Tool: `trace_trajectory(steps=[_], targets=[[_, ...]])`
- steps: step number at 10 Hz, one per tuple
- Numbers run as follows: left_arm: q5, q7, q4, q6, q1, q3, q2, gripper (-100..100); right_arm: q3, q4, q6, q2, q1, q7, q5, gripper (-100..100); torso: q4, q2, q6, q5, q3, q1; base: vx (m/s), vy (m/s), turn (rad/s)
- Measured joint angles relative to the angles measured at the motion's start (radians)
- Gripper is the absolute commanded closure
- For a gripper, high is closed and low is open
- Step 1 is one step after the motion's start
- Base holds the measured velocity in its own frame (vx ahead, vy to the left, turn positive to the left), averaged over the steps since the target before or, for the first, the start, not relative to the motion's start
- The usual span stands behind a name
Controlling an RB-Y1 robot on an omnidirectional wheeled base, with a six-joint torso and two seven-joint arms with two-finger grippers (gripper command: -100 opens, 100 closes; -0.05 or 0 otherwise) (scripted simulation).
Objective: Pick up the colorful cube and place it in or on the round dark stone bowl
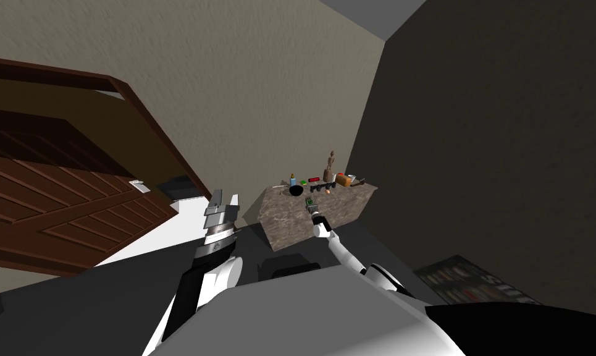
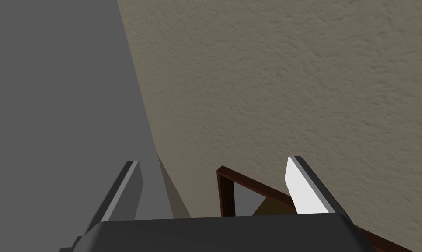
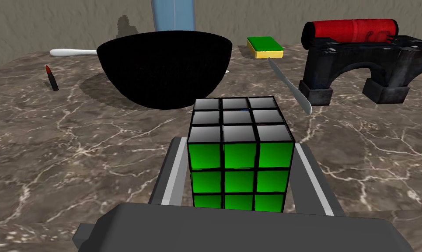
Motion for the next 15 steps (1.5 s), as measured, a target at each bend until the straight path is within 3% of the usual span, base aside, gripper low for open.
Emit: trace_trajectory(steps=[6, 9, 13, 15], targets=[[0.0, 0.0, 0.0, 0.0, 0.0, 0.0, 0.0, 0, -0.085, 0.046, 0.093, -0.041, -0.151, 0.029, -0.047, 100, 0.0, -0.002, 0.0, 0.0, -0.001, -0.001, -0.033, 0.016, -0.049], [0.0, 0.0, 0.0, 0.0, 0.0, 0.0, 0.0, 0, -0.109, 0.078, 0.124, -0.044, -0.216, 0.043, -0.073, 100, 0.0, -0.005, -0.001, -0.001, -0.003, -0.002, 0.028, 0.002, -0.029], [0.0, 0.0, 0.0, 0.0, 0.0, 0.0, 0.0, 0, -0.115, 0.141, 0.143, -0.024, -0.296, 0.066, -0.117, 100, -0.002, -0.012, -0.002, -0.002, -0.006, -0.003, 0.113, -0.013, -0.021], [0.0, 0.0, 0.0, 0.0, 0.0, 0.0, 0.0, 0, -0.113, 0.178, 0.15, 0.008, -0.332, 0.092, -0.147, 100, -0.003, -0.015, -0.003, -0.002, -0.009, -0.002, 0.147, 0.001, 0.007]])
